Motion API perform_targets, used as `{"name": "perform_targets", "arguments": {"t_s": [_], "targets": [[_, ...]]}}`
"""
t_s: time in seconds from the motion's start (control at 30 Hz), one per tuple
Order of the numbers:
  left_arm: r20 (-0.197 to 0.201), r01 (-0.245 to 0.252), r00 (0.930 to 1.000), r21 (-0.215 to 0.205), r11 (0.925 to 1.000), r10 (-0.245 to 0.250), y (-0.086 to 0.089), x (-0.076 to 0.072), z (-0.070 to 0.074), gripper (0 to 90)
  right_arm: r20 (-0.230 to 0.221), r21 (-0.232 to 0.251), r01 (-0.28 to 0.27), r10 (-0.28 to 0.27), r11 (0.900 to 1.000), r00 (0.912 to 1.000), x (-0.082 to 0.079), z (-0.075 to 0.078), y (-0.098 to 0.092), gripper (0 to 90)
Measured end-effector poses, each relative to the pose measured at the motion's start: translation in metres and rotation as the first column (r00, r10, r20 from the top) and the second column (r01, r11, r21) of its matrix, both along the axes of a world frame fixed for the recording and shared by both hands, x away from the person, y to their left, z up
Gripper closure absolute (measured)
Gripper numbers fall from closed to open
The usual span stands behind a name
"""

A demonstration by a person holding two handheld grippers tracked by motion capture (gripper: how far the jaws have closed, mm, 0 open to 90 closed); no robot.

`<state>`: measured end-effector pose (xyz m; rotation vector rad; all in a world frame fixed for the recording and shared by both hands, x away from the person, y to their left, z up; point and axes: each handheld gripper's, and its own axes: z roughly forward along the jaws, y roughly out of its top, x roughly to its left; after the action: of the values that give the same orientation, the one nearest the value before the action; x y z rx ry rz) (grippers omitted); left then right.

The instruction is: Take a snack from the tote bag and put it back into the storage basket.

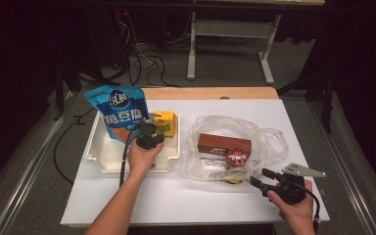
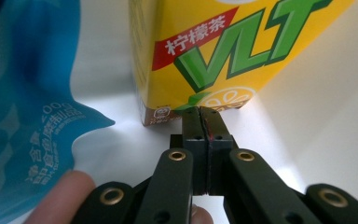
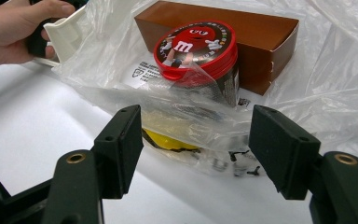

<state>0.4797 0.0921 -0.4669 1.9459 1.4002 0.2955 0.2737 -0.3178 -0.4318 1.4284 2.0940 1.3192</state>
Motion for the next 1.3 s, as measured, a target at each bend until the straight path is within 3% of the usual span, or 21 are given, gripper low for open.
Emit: {"name": "perform_targets", "arguments": {"t_s": [0.23,0.33,0.4,0.5,0.6,0.73,0.8,0.97,1.2,1.3], "targets": [[-0.012,-0.005,0.9999,-0.004,1.0,0.005,-0.004,0.003,0.0,89.0,-0.002,-0.001,0.003,-0.003,1.0,1.0,0.0,0.0,0.0,35.7],[-0.005,0.022,0.9997,0.001,0.9998,-0.022,-0.006,0.003,0.0,88.8,-0.003,-0.004,0.001,-0.001,1.0,1.0,0.001,-0.001,0.0,35.7],[0.014,0.066,0.9977,-0.013,0.9977,-0.066,-0.009,0.002,0.001,87.5,-0.008,-0.004,0.0,0.0,1.0,1.0,0.001,-0.002,0.001,35.7],[0.021,0.096,0.9952,0.001,0.9954,-0.096,-0.015,0.002,0.003,86.7,-0.007,-0.01,0.0,0.0,1.0,1.0,0.0,-0.002,0.003,35.7],[0.037,0.092,0.9951,-0.002,0.9957,-0.092,-0.018,0.002,0.003,86.6,-0.006,-0.012,-0.001,0.0,1.0,1.0,0.0,-0.002,0.003,35.7],[0.028,0.081,0.9965,-0.067,0.9945,-0.079,-0.015,0.004,0.002,86.6,-0.006,-0.013,0.0,-0.001,1.0,1.0,0.0,-0.002,0.002,35.7],[0.032,0.073,0.9969,-0.043,0.9964,-0.072,-0.016,0.004,0.001,87.1,-0.009,-0.014,0.0,0.0,1.0,1.0,0.0,-0.003,0.003,35.7],[0.032,0.059,0.9978,-0.043,0.9973,-0.058,-0.015,0.004,0.0,86.3,-0.004,-0.018,-0.005,0.005,1.0,1.0,0.0,-0.003,0.004,35.7],[0.107,0.083,0.9917,-0.107,0.9908,-0.072,-0.006,-0.012,0.014,76.4,0.013,-0.01,0.002,-0.002,1.0,0.9999,-0.001,0.001,0.004,35.9],[0.149,0.097,0.9855,-0.104,0.9898,-0.081,0.0,-0.025,0.022,72.4,0.029,-0.006,0.003,-0.003,1.0,0.9996,-0.002,0.004,0.007,39.5]]}}
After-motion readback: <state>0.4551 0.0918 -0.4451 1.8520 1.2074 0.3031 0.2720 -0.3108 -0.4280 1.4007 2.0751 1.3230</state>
